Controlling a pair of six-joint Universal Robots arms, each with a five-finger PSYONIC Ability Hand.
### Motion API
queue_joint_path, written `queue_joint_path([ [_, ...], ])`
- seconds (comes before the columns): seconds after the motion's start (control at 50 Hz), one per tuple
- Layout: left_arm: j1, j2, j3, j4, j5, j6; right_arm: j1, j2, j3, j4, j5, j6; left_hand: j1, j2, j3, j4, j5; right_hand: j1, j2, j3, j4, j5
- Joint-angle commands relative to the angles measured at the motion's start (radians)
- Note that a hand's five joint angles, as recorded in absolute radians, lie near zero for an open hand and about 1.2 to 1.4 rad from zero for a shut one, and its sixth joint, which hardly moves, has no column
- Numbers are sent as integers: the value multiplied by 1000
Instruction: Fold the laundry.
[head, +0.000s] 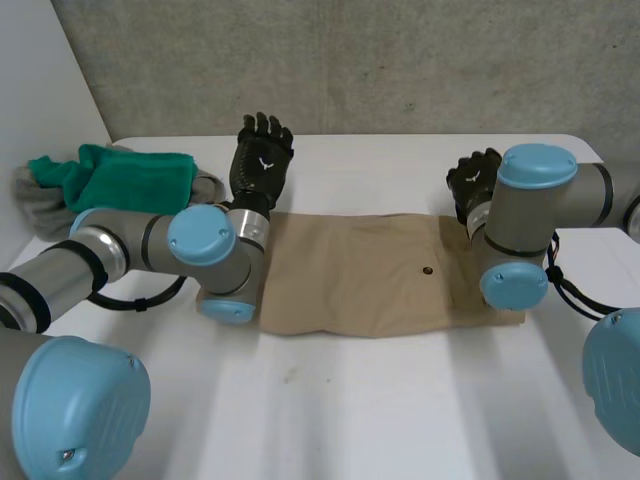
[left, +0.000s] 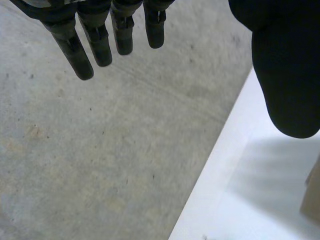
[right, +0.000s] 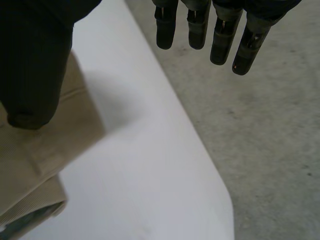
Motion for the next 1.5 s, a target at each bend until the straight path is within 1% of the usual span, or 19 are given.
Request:
queue_joint_path([
  [0.02, -6, 179, -240, 85, 13, -157, 5, -208, 127, 8, -8, 146, -19, -40, -46, -38, -49, -31, -63, -67, -76, -88],
  [0.22, -3, 462, -554, -35, 37, -324, -36, -492, 509, 124, -160, 202, -19, -40, -46, -38, -49, -31, -63, -67, -76, -88],
  [0.34, 2, 612, -688, -275, 112, -470, -83, -506, 643, 216, -203, 228, -19, -40, -46, -38, -49, -31, -63, -67, -76, -88],
  [0.46, 6, 680, -757, -388, 143, -554, -132, -505, 730, 137, -241, 249, -18, -40, -46, -38, -48, 44, 11, 7, -1, -13],
  [0.56, 8, 694, -782, -388, 142, -556, -154, -446, 742, 37, -260, 251, -15, -37, -43, -35, -45, 202, 170, 166, 157, 145],
  [0.66, 8, 694, -785, -388, 138, -558, -160, -379, 727, -2, -258, 242, -15, -37, -43, -35, -45, 631, 598, 594, 585, 573],
  [0.68, 8, 694, -785, -388, 137, -558, -165, -367, 721, -2, -252, 238, -15, -37, -43, -35, -45, 1082, 1049, 1045, 1037, 1024],
  [0.7, 6, 694, -785, -388, 137, -556, -168, -364, 718, -3, -243, 238, -15, -37, -43, -35, -45, 1190, 1157, 1153, 1145, 1133],
  [0.8, 5, 710, -786, -394, 132, -556, -231, -399, 771, -31, -238, 249, -15, -37, -43, -35, -45, 1191, 1158, 1154, 1146, 1134],
  [0.88, 6, 741, -788, -400, 134, -558, -281, -541, 819, -28, -241, 209, -15, -37, -43, -35, -45, 1191, 1158, 1154, 1146, 1134],
  [0.94, 8, 773, -802, -400, 135, -558, -329, -623, 842, -5, -243, 122, -15, -37, -43, -35, -45, 1191, 1158, 1154, 1146, 1134],
  [1.06, 9, 819, -835, -400, 135, -556, -375, -637, 827, 6, -232, -116, -15, -37, -43, -35, -45, 1191, 1158, 1154, 1146, 1134],
  [1.1, 9, 827, -845, -398, 135, -556, -363, -640, 818, 3, -237, -151, -15, -37, -43, -35, -45, 1191, 1158, 1154, 1146, 1134],
  [1.24, 17, 833, -860, -388, 131, -558, -72, -621, 700, -12, -245, -177, -18, -40, -46, -38, -48, 1191, 1158, 1154, 1146, 1134],
  [1.32, 31, 832, -855, -385, 131, -558, 79, -565, 661, -49, -310, -193, -19, -40, -46, -38, -49, 1191, 1158, 1154, 1146, 1134],
  [1.34, 32, 832, -852, -385, 129, -558, 138, -540, 654, -72, -362, -196, -19, -40, -46, -38, -49, 1191, 1158, 1154, 1146, 1134],
  [1.42, 36, 832, -837, -383, 129, -558, 255, -464, 635, -101, -468, -182, -19, -40, -46, -38, -49, 1191, 1158, 1154, 1146, 1134],
  [1.48, 36, 821, -814, -378, 128, -558, 294, -411, 617, -89, -491, -176, -19, -40, -46, -38, -49, 1191, 1158, 1154, 1146, 1134],
  [1.5, 36, 819, -806, -377, 123, -558, 308, -396, 617, -80, -487, -167, -19, -40, -46, -38, -49, 707, 674, 670, 661, 649],
])
